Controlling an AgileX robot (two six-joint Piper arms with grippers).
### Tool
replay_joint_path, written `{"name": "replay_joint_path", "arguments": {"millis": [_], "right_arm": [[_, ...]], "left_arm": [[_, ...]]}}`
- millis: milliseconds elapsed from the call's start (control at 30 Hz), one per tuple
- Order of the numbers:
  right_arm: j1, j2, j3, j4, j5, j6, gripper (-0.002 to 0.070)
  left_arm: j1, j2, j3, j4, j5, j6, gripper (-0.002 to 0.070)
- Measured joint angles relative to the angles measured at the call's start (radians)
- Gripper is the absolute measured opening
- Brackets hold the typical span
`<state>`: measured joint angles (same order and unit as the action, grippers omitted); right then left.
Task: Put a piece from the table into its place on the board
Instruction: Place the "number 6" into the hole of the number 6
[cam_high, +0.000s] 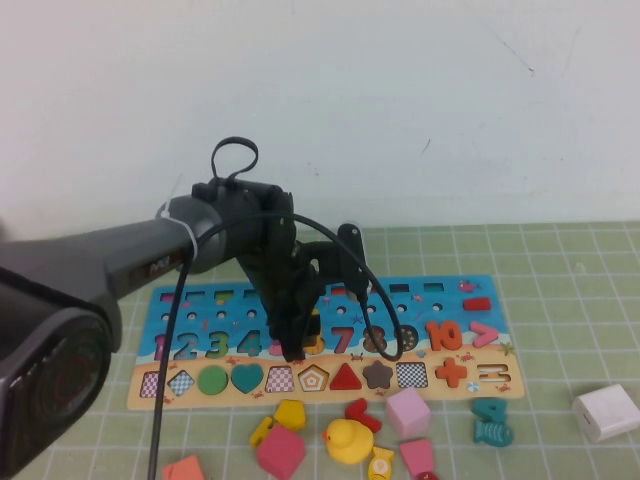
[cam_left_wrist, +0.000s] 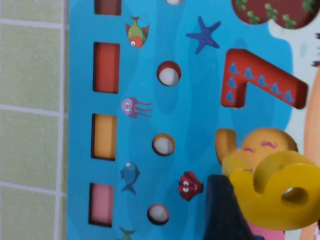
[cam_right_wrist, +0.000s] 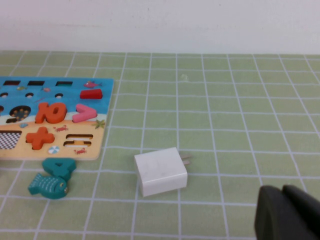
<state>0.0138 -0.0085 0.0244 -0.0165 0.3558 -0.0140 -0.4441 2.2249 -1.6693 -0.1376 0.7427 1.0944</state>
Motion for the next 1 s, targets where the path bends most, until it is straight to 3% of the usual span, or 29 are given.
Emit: {"name": "replay_joint_path", "arguments": {"millis": [1000], "right_arm": [[0.000, 0.000, 0.000, 0.000, 0.000, 0.000, -0.0001]], "left_arm": [[0.000, 0.050, -0.001, -0.046, -0.052, -0.044, 0.0342]]}}
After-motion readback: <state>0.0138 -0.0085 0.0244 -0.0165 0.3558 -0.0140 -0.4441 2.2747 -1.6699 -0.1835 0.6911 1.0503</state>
